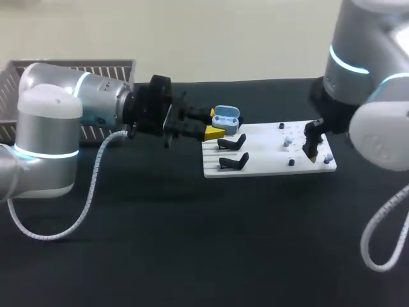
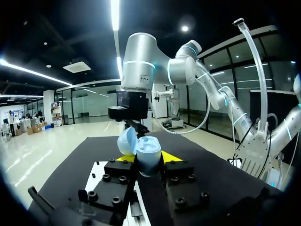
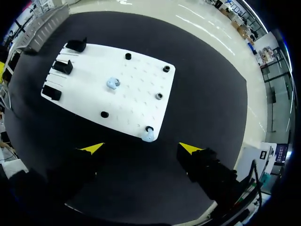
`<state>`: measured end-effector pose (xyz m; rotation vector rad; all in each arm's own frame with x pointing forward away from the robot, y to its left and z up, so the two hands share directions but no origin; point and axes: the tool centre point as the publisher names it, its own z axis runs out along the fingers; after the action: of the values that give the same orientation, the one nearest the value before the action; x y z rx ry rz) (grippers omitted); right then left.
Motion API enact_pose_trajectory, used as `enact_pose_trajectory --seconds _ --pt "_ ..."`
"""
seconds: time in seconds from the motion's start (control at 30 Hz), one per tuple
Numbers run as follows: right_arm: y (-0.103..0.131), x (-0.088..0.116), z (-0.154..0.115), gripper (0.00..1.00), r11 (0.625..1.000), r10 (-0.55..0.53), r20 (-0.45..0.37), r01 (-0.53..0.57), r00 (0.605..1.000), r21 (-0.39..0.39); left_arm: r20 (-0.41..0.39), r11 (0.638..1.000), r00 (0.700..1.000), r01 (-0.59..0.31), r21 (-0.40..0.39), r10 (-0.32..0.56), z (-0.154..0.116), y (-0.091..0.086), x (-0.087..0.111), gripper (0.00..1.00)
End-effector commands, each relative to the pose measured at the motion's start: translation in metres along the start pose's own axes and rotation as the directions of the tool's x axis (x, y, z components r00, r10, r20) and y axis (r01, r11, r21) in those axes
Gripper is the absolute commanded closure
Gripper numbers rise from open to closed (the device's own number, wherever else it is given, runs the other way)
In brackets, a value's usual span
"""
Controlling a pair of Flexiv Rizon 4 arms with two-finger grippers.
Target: Pick up each earbud case from the left stands, insert the matching earbuds, close the lid, and place the case in the box.
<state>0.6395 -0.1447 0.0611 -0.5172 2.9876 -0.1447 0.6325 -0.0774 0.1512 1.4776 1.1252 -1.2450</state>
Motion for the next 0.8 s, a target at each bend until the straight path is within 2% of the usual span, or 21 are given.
enact_pose_trajectory --seconds 0.03,0.07,0.1,0.13,0.17,0.2,0.27,0.53,0.8 --pt "0.006 -0.005 0.008 0.00 1.000 -0.014 -0.002 0.014 1.000 0.028 0.002 1.000 1.000 -0.003 -0.002 0.003 0.000 0.000 0.001 1.00" --pt "0.006 -0.004 0.009 0.01 1.000 -0.017 0.004 0.017 1.000 0.023 0.002 1.000 1.000 -0.003 -0.002 0.003 0.000 0.000 0.001 1.00" --pt "0.007 -0.005 0.011 0.08 1.000 -0.020 0.016 0.020 1.000 0.023 0.002 1.000 1.000 -0.003 -0.002 0.003 0.000 0.000 0.001 1.00" --pt "0.007 -0.005 0.012 0.11 1.000 -0.021 0.017 0.020 1.000 0.024 0.002 1.000 1.000 -0.003 -0.002 0.003 0.000 0.000 0.001 1.00" --pt "0.006 -0.005 0.013 0.19 0.999 -0.022 0.018 0.021 1.000 0.024 0.002 1.000 1.000 -0.003 -0.002 0.003 0.000 0.000 0.001 1.00" --pt "0.006 -0.005 0.014 0.38 0.999 -0.023 0.025 0.023 0.999 0.022 0.002 1.000 1.000 -0.003 -0.002 0.003 0.000 0.000 0.001 1.00" --pt "0.005 -0.005 0.016 0.50 0.999 -0.025 0.028 0.024 0.999 0.023 0.002 1.000 1.000 -0.003 -0.002 0.003 0.000 0.000 0.001 1.00" --pt "0.004 -0.003 0.018 0.62 0.999 -0.033 0.049 0.032 0.998 0.034 0.002 1.000 1.000 -0.003 -0.002 0.003 0.000 0.000 0.001 1.00" --pt "0.000 -0.001 0.024 0.62 0.998 -0.038 0.051 0.035 0.998 0.050 0.002 1.000 1.000 -0.003 -0.002 0.003 0.000 0.000 0.001 1.00"
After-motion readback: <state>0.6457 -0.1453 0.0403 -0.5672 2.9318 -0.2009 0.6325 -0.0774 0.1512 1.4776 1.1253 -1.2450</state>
